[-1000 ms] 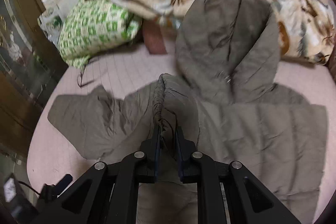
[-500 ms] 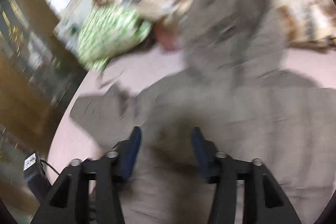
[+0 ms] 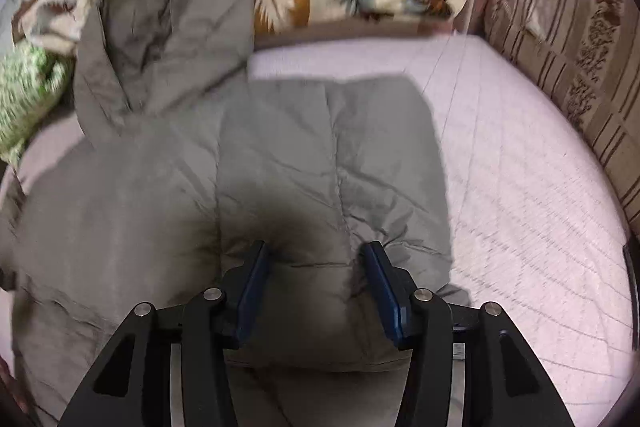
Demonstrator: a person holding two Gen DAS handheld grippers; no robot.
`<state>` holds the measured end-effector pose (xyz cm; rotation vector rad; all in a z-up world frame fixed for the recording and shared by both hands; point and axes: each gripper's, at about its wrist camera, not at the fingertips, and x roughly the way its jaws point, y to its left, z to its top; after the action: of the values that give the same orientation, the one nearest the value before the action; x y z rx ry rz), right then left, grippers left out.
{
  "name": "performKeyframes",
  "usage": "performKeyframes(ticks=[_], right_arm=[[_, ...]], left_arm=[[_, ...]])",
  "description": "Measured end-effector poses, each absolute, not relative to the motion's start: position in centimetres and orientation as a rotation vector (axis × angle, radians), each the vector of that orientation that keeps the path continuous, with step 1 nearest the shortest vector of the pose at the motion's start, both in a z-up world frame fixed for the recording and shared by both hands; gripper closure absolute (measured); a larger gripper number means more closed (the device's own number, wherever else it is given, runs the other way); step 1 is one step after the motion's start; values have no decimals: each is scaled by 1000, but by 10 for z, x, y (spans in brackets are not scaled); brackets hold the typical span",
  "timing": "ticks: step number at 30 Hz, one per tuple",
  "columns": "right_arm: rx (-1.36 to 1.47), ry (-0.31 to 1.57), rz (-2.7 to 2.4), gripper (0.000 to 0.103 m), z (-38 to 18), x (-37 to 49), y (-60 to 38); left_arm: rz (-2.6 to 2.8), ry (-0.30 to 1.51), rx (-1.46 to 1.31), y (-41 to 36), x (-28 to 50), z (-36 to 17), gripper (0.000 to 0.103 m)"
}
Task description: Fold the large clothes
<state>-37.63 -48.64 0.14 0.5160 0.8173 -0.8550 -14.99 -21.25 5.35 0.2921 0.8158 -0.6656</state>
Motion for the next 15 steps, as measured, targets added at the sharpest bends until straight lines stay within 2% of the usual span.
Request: performKeyframes(ticks=[6, 9, 12, 15], right_arm=[[437, 857, -876, 48, -1, -369, -482], [483, 731, -841, 48, 22, -387, -458], [500, 628, -792, 34, 31, -403, -426], [524, 610, -747, 33, 27, -398, -415]], left_arm=[[-626, 881, 380, -223, -140, 31, 0], [-653, 843, 332, -215, -143, 44, 0], [-655, 805, 320, -209, -144, 52, 0], [-625, 790, 305, -198, -137, 55, 0]])
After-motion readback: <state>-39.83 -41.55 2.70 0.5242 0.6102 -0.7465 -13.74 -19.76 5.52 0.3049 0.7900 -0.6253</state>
